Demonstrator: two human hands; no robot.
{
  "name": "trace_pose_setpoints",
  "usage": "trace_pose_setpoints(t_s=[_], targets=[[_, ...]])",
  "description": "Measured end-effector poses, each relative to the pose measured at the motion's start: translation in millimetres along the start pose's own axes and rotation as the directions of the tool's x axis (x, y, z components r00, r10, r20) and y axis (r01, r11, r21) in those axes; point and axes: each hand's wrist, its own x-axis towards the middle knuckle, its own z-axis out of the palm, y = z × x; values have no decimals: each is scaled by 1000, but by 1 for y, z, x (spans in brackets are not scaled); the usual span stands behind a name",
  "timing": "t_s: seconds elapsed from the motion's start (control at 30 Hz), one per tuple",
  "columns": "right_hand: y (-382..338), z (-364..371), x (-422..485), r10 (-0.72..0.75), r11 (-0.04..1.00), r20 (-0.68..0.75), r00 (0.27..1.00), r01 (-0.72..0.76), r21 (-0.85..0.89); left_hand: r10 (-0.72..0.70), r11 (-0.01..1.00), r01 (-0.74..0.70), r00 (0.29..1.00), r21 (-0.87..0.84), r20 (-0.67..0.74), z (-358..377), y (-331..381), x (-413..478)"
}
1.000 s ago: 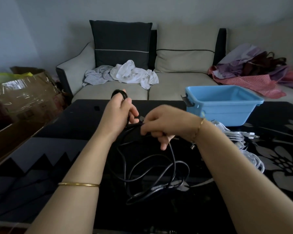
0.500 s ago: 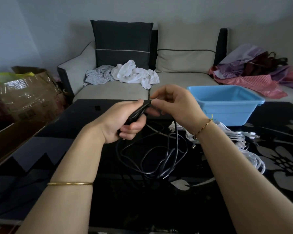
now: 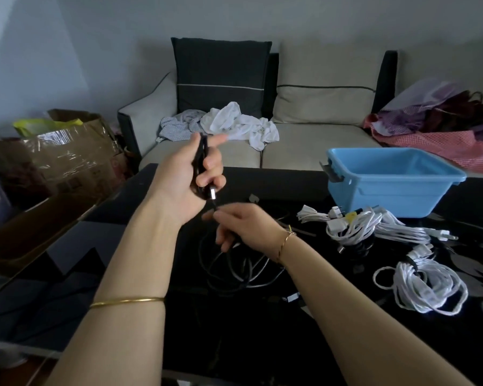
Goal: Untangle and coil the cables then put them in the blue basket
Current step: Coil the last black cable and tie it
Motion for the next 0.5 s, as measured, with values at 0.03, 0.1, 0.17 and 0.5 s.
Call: trace_pose_setpoints(t_s=[0.03, 0.1, 0.17, 0.5], targets=[[-4, 2, -1, 37, 999, 89, 995, -33, -41, 46, 998, -44, 996, 33, -73, -4, -1, 1], [-14, 3, -4, 61, 991, 208, 976, -35, -126, 126, 988, -106, 975, 114, -183, -11, -5, 2], [-24, 0, -8, 72, 969, 271, 960, -3, -247, 201, 966, -142, 938, 215, -283, -17, -9, 4], [-45, -33, -18, -59, 986, -171, 983, 31, -162, 446, 268, 28, 882, 963, -150, -36, -26, 7]])
